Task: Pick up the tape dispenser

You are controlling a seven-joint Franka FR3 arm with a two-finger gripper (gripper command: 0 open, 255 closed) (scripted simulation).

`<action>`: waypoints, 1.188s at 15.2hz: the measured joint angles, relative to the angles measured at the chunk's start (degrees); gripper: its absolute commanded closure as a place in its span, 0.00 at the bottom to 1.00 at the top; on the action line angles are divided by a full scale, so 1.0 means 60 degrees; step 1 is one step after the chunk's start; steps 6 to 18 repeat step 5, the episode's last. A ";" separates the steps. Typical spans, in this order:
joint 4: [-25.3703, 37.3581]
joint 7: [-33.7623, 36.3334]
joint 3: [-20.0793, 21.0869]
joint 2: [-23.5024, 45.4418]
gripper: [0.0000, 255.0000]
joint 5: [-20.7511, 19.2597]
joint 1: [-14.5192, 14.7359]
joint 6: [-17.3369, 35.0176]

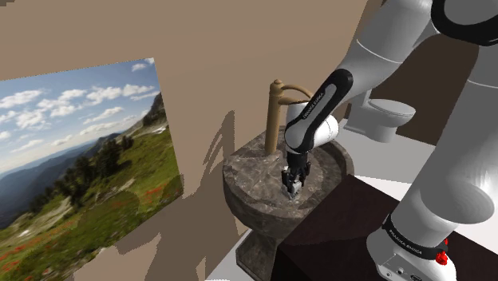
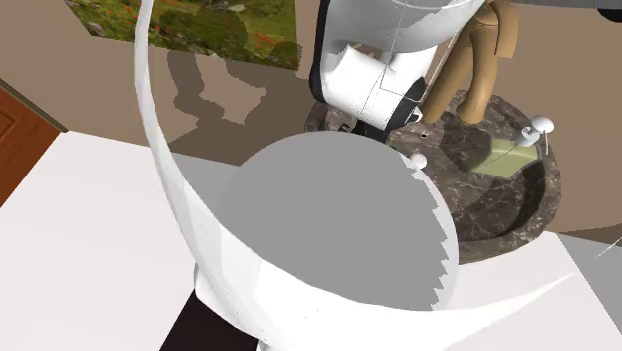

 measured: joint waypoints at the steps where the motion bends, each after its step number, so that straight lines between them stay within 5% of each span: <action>1: -0.0024 0.0048 -0.0009 -0.0193 1.00 -0.0042 0.0006 -0.0167; 18: -0.0032 0.0163 -0.0050 -0.0751 1.00 -0.0185 -0.0009 -0.0714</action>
